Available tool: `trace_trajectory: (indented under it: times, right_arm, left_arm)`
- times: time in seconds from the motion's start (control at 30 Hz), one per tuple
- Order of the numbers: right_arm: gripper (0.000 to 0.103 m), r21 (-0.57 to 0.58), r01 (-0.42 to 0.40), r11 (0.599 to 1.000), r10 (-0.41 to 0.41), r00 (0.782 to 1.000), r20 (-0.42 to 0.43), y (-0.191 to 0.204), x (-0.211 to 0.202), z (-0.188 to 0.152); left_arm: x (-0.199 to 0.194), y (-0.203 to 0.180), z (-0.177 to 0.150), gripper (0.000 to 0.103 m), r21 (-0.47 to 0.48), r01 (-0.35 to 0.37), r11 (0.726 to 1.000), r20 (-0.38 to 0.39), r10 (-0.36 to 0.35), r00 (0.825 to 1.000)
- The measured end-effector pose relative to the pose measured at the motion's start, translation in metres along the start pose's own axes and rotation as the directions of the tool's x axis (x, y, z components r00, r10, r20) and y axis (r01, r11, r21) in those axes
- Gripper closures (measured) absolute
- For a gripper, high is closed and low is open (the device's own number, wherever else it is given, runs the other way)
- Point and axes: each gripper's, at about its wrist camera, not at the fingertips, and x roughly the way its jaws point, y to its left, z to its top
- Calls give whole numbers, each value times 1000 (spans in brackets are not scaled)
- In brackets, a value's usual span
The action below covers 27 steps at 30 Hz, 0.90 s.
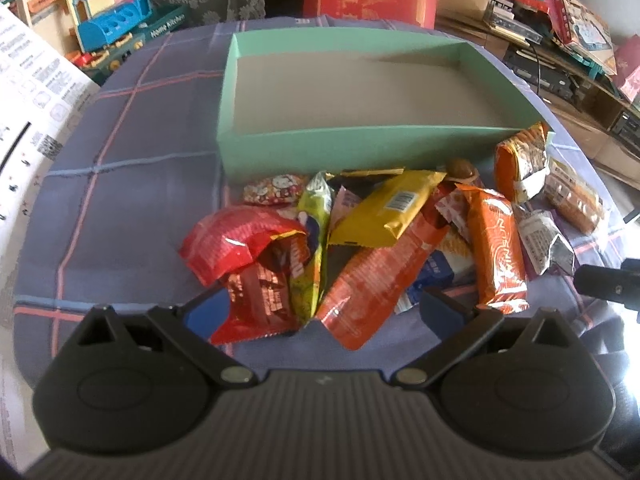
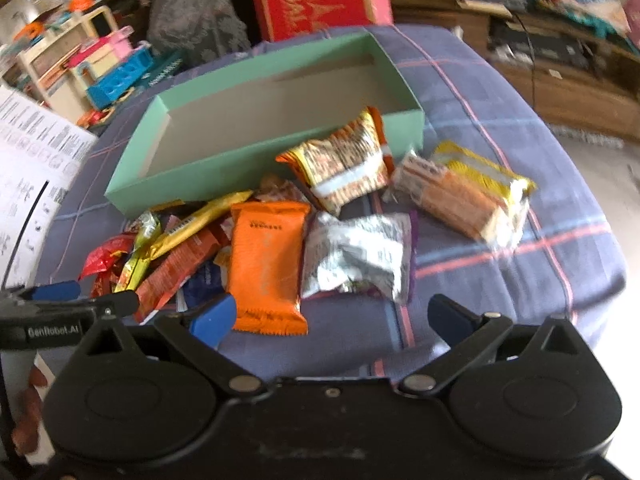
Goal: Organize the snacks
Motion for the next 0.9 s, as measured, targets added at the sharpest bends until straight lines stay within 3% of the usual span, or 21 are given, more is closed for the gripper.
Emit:
trace_trajectory:
  times: [0.13, 0.2, 0.3, 0.57, 0.63, 0.67, 0.73, 0.9]
  right_arm:
    - [0, 8, -46, 999, 46, 999, -17, -1, 8, 1]
    - [0, 15, -54, 998, 55, 998, -31, -2, 11, 3]
    - [0, 49, -87, 995, 91, 992, -86, -5, 18, 6]
    - [2, 8, -148, 989, 148, 989, -23, 0, 15, 19]
    - [13, 1, -171, 985, 171, 985, -19, 3, 19, 23]
    - [25, 2, -183, 983, 183, 983, -20, 4, 22, 24]
    - [35, 6, -216, 976, 216, 976, -32, 7, 29, 29]
    - [39, 15, -247, 969, 247, 967, -57, 12, 47, 32]
  left_arm:
    - [8, -11, 4, 15, 56, 44, 997, -5, -44, 999]
    - [14, -18, 6, 36, 90, 60, 994, -8, -60, 998]
    - [22, -28, 10, 54, 142, 57, 988, -10, -56, 998]
    - [19, -35, 19, 54, 173, 91, 981, -1, -93, 996]
    - [15, -32, 19, 53, 168, 89, 982, 8, -91, 996]
    - [15, -28, 20, 53, 157, 84, 984, 6, -86, 996]
    - [17, -17, 21, 49, 113, 69, 991, -6, -69, 998]
    - [20, 18, 17, 48, -18, 65, 998, -35, -66, 997]
